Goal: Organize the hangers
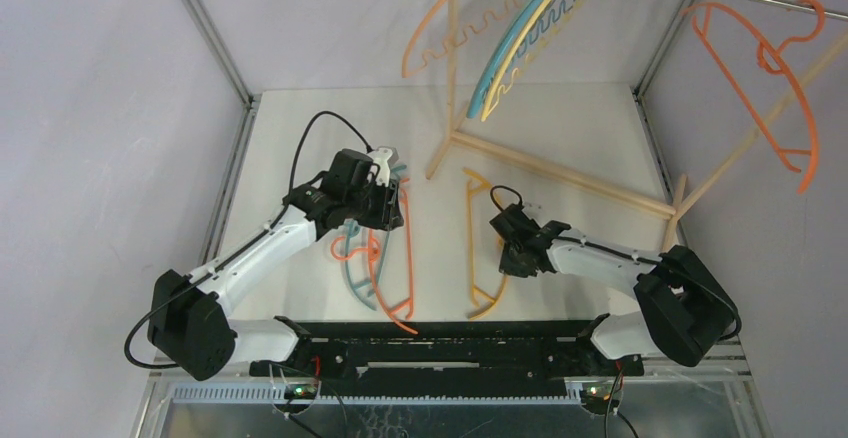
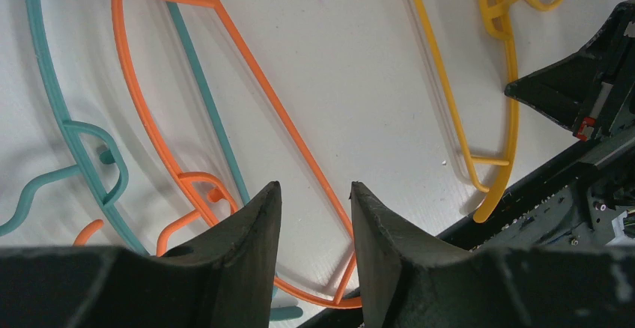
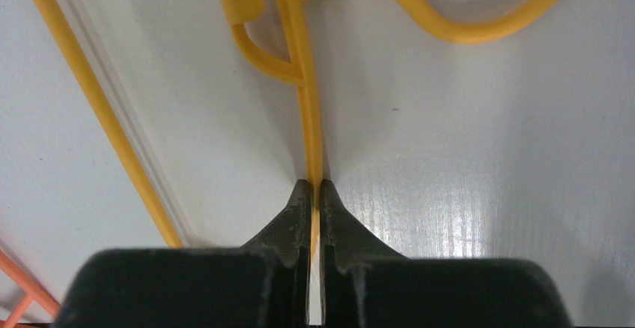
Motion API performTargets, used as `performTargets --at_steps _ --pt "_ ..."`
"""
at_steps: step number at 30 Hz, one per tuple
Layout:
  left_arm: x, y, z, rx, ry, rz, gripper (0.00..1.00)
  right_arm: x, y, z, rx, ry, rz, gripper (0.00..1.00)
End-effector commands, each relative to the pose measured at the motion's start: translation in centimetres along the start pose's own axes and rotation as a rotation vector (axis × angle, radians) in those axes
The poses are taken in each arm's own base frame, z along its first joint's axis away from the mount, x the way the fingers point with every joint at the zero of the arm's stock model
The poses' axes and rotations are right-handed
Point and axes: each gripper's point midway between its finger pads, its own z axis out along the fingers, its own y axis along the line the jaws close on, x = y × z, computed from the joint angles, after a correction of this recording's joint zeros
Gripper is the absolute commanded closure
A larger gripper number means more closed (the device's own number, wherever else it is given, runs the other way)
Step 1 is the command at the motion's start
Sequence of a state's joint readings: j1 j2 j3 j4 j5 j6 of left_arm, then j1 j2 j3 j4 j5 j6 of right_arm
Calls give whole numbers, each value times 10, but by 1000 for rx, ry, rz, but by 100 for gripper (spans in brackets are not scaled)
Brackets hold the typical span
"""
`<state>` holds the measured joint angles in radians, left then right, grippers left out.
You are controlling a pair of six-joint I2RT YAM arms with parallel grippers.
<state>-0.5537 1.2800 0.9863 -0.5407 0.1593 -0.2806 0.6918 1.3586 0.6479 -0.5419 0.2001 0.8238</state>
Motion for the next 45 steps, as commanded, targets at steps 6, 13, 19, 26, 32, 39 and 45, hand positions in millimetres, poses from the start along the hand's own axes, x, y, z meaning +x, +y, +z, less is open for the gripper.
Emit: performTargets --at_steps 6,13,19,26,32,39,45 --pt "-8 0 -6 -1 -37 25 56 12 -17 9 86 24 -27 100" --pt "-28 -26 -13 99 -64 -5 59 -16 -24 -37 106 -111 -78 100" --pt "-43 -72 -16 234 -103 -19 61 -35 -24 -77 64 -224 -108 100" --pt "-38 -99 -7 284 -89 1 61 -63 -22 -119 68 -358 -134 100" --pt "-39 -98 -12 273 -107 14 61 -81 -54 -158 158 -467 -128 100" --pt "-43 -97 -15 262 -123 14 61 -88 -52 -177 108 -494 -124 100" --pt "-37 -110 -6 296 -93 20 61 -93 -27 -171 31 -492 -148 100"
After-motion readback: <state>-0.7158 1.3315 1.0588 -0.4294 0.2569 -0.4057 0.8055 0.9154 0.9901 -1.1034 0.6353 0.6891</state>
